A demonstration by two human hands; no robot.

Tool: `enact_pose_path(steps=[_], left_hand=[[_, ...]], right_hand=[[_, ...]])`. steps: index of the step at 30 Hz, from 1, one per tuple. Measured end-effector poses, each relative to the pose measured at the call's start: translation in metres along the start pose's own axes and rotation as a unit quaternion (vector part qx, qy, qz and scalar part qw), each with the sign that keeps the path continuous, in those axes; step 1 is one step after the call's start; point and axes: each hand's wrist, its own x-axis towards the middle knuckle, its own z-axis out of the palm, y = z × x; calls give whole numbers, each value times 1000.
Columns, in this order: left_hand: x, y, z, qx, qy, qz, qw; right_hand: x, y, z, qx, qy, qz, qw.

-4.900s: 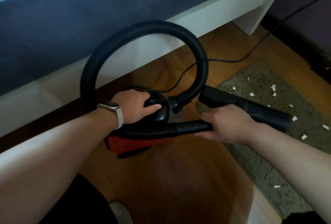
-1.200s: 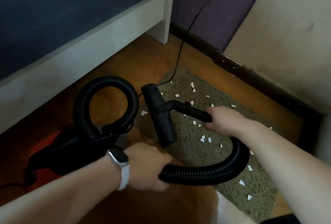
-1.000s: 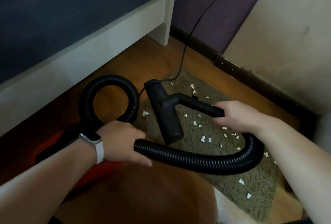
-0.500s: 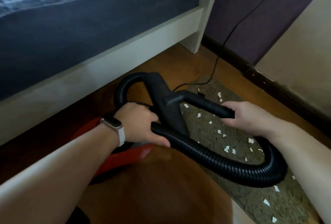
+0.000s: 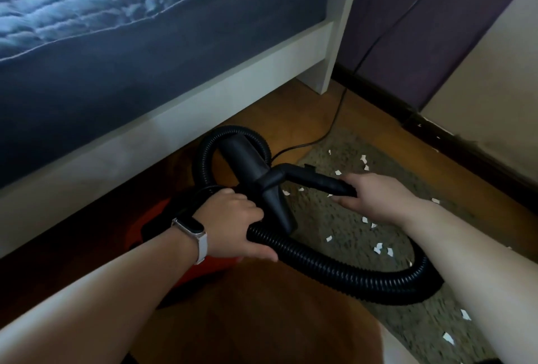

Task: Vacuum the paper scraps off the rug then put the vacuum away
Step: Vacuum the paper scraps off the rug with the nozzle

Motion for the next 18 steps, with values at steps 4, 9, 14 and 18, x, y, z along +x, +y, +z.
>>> enact_pose_path(steps=[4,9,14,18], left_hand=[[-10,-4,-16,-83,64,32,994],[-26,-33,-54,-78,160,-21,984],[-60,-74,-64,-115,130,-159,972],[-91,-106,-49,-162,27,-293,942]], right_hand=[[-4,6,-15,63,-8,39,997],[-10,4,-21,85,-21,44,995],[-10,-10,-27,109,-29,29,993],[-7,-22,-31,128,-18,9,992]])
